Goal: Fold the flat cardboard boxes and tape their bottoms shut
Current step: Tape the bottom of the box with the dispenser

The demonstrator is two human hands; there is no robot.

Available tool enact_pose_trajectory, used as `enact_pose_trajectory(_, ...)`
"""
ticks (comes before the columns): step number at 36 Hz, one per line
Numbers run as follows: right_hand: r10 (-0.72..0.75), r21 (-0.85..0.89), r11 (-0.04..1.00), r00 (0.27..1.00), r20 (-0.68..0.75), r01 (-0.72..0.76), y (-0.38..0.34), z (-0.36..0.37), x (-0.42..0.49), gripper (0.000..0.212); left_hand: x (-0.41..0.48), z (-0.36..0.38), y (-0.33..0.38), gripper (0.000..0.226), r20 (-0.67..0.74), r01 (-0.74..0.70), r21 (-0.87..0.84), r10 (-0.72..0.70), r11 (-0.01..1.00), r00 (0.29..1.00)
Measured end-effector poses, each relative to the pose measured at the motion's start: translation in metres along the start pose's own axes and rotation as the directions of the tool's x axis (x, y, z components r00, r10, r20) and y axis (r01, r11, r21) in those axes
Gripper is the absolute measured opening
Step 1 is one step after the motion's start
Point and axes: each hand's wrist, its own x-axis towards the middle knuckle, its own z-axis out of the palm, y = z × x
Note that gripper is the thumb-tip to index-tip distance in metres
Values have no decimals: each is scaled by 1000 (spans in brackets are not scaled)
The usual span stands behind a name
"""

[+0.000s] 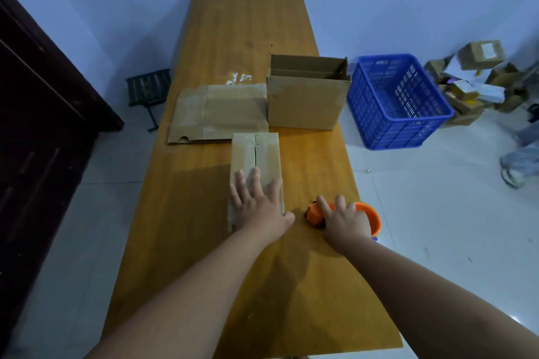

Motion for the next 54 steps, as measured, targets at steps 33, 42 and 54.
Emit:
enact_pose_trajectory(33, -156, 322, 926, 976, -149, 197, -4, -9, 23, 67, -24, -21, -78, 45, -106, -294, -229, 276, 928, 955)
enact_pose_trajectory(42, -427, 125, 682, 532, -731, 720, -32, -26, -2, 39, -18, -15, -72, 60, 6, -301, -274, 314, 914, 949)
enact_pose_trajectory(54, -639, 2, 675, 587, -497, 738, -14, -30, -1, 51, -26, -2, -112, 47, -185, -377, -188, 344, 907, 920)
